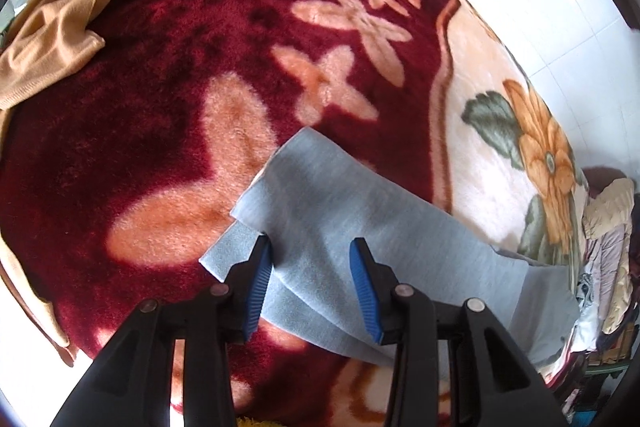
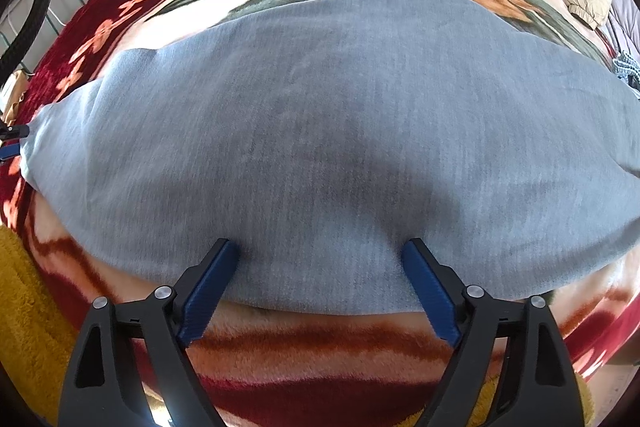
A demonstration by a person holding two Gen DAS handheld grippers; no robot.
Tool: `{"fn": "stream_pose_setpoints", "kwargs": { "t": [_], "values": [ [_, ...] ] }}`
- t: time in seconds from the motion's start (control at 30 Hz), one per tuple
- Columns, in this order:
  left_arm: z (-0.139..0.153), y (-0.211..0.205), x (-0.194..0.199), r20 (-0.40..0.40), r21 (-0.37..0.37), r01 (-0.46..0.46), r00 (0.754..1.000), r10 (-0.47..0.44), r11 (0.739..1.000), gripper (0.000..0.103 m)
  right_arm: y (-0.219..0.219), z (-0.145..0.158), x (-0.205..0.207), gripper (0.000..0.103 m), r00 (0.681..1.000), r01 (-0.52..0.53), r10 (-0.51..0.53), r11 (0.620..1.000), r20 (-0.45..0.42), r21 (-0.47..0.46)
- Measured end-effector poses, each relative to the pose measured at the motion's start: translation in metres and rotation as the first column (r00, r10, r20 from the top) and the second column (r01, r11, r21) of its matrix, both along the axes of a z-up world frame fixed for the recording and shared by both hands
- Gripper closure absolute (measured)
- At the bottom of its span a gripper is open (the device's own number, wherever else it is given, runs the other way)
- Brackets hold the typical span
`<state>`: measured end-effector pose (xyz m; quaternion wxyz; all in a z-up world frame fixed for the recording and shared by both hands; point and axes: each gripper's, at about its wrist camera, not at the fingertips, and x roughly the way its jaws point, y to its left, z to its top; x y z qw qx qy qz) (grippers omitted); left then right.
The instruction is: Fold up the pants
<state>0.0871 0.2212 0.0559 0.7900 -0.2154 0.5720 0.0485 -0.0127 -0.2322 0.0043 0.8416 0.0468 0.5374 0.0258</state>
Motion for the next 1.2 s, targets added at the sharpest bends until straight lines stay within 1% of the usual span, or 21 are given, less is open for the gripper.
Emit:
{"fn": "stream_pose_setpoints", "kwargs": {
  "t": [0.2,0.3,0.37,0.43,0.47,0.5,0.57,0.6,0.67,0.73,0.8,0.83,0.93,0.97,1.0,1.07,1.13,1.17,1.2],
  "values": [
    [0.010,-0.007,0.002,0.032,0.017,0.028,0.999,-0.028,0.999,0.062,0.001,-0.001,0.002,0.014,1.000,0.001,-0.001,1.000,0.004,0.004],
    [0.008,-0.007,0.011,0.031,0.033,0.031,0.999,-0.033,0.999,0.062,0.002,-0.001,0.001,0.014,1.000,0.000,0.000,1.000,0.007,0.000],
    [0.002,-0.006,0.019,0.018,0.047,0.028,0.999,-0.029,0.998,0.062,0.002,-0.001,0.001,0.014,1.000,0.001,-0.001,1.000,0.008,0.001],
    [-0.003,-0.004,0.025,0.001,0.073,0.016,1.000,-0.016,0.997,0.071,0.002,-0.001,0.001,0.014,1.000,0.002,-0.002,1.000,0.007,0.002],
    [-0.005,-0.002,0.026,-0.008,0.080,0.013,1.000,-0.012,0.997,0.089,0.003,-0.001,0.002,0.014,1.000,0.003,-0.003,1.000,0.007,0.002],
    [-0.006,0.000,0.026,-0.008,0.075,0.005,1.000,-0.004,0.997,0.095,0.003,-0.001,0.002,0.014,1.000,0.003,-0.003,1.000,0.007,0.000],
    [0.002,0.005,0.020,0.039,0.039,-0.020,0.999,0.019,0.999,0.098,0.004,-0.001,0.002,0.014,1.000,0.003,-0.003,1.000,0.009,-0.001],
    [0.007,0.005,0.017,0.061,0.037,-0.017,0.998,0.015,0.999,0.098,0.004,-0.001,0.002,0.014,1.000,0.003,-0.003,1.000,0.008,0.000],
    [0.024,0.003,0.006,0.109,0.057,-0.010,0.994,0.004,0.998,0.098,0.003,-0.001,0.001,0.014,1.000,0.003,-0.003,1.000,0.009,-0.001],
    [0.036,0.004,-0.004,0.121,0.077,-0.023,0.993,0.013,0.997,0.098,0.003,-0.001,0.001,0.014,1.000,0.003,-0.003,1.000,0.010,-0.004],
    [0.038,0.006,-0.007,0.100,0.124,-0.020,0.995,0.007,0.992,0.098,0.003,0.002,0.000,0.014,1.000,0.004,-0.004,1.000,0.016,-0.009],
    [0.034,0.006,-0.005,0.080,0.145,-0.010,0.997,-0.001,0.989,0.098,0.004,0.004,-0.001,0.014,1.000,0.004,-0.003,1.000,0.019,-0.012],
    [0.014,0.008,0.001,0.017,0.167,0.016,1.000,-0.019,0.986,0.098,0.007,0.006,-0.004,0.016,1.000,-0.007,0.008,1.000,0.022,-0.018],
    [0.007,0.008,0.002,-0.002,0.187,0.024,1.000,-0.024,0.982,0.096,0.007,0.007,-0.005,0.016,1.000,-0.010,0.010,1.000,0.020,-0.018],
    [0.003,0.008,0.001,-0.013,0.205,0.031,0.999,-0.029,0.978,0.093,0.007,0.007,-0.005,0.016,1.000,-0.011,0.011,1.000,0.018,-0.015],
    [0.000,0.009,0.000,-0.028,0.264,0.029,0.999,-0.023,0.964,0.089,0.005,0.007,-0.005,0.016,1.000,-0.010,0.010,1.000,0.014,-0.004],
    [0.002,0.011,-0.003,-0.025,0.314,0.022,1.000,-0.015,0.949,0.080,0.005,0.007,-0.005,0.016,1.000,-0.009,0.009,1.000,0.010,0.005],
    [0.004,0.013,-0.004,-0.022,0.334,0.019,1.000,-0.012,0.943,0.073,0.005,0.007,-0.005,0.016,1.000,-0.011,0.010,1.000,0.010,0.007],
    [0.008,0.014,-0.006,-0.017,0.353,0.016,1.000,-0.010,0.936,0.070,0.005,0.007,-0.005,0.016,1.000,-0.012,0.012,1.000,0.009,0.011]
  ]
}}
